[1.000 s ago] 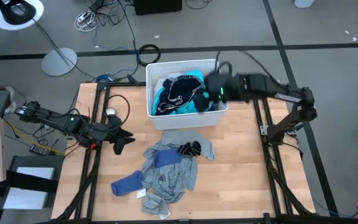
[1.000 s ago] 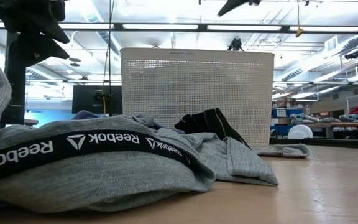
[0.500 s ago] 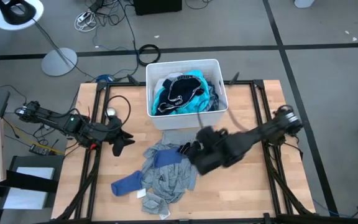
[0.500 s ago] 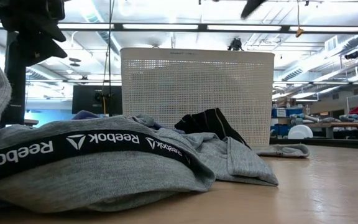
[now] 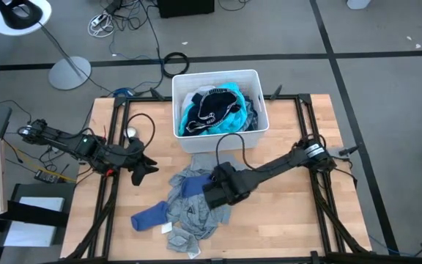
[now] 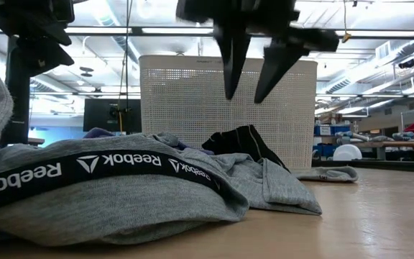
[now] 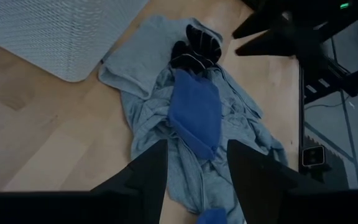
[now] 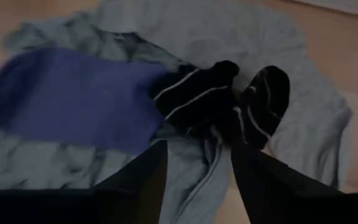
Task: Sort clothes
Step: Put the black sock into the bin
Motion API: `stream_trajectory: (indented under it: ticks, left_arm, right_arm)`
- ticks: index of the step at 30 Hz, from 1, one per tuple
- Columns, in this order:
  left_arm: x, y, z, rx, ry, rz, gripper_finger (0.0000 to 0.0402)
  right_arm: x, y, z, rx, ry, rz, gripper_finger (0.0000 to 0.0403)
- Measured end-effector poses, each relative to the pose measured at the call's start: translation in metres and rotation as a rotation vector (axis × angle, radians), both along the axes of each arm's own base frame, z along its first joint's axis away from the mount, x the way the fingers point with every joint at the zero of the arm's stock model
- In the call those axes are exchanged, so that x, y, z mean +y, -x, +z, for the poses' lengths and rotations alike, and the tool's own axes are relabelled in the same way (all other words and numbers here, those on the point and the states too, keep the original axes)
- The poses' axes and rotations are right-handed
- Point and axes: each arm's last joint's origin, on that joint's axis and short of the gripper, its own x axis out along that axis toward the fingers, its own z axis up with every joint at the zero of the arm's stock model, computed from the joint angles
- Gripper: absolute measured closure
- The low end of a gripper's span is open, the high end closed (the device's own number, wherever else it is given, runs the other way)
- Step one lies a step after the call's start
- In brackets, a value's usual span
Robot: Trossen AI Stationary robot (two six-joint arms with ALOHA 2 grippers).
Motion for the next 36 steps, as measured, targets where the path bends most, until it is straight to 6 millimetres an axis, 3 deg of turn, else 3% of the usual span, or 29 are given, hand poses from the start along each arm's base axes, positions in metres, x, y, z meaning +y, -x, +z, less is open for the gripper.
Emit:
stream_trajectory:
  ticks: [8,11,13,15,17,20,26,31,36]
  left_arm:
    - [0.0,0.0,0.001,-0.005,0.011,-0.007,0.023]
    - [-0.001,0.0,0.001,-0.003,0.017,-0.015,0.023]
    - [-0.001,0.0,0.0,-0.001,0.025,-0.022,0.023]
    - [-0.001,0.0,0.001,-0.001,0.028,-0.026,0.023]
    - [-0.001,0.0,0.0,0.0,0.03,-0.028,0.023]
    - [-0.001,0.0,0.0,0.0,0.03,-0.029,0.023]
    - [-0.001,0.0,0.001,0.0,0.028,-0.03,0.023]
    - [-0.001,0.0,0.001,-0.004,0.015,-0.011,0.023]
    - [0.0,-0.001,0.002,-0.025,0.014,0.037,0.023]
  right_arm:
    - [-0.017,-0.016,-0.039,0.151,-0.091,0.009,0.0255]
    - [-0.019,-0.02,-0.054,0.212,-0.115,0.056,0.0313]
    - [-0.019,-0.02,-0.054,0.225,-0.114,0.091,0.0371]
    - [-0.019,-0.018,-0.046,0.212,-0.111,0.101,0.0389]
    - [-0.018,-0.012,-0.027,0.164,-0.089,0.1,0.0394]
    - [-0.02,0.005,0.021,0.045,-0.03,0.089,0.0398]
    - [-0.035,0.062,0.118,-0.202,0.135,0.081,0.0401]
    - [-0.069,0.099,0.181,-0.371,0.311,0.146,0.0401]
    - [-0.12,0.114,0.221,-0.456,0.484,0.17,0.0401]
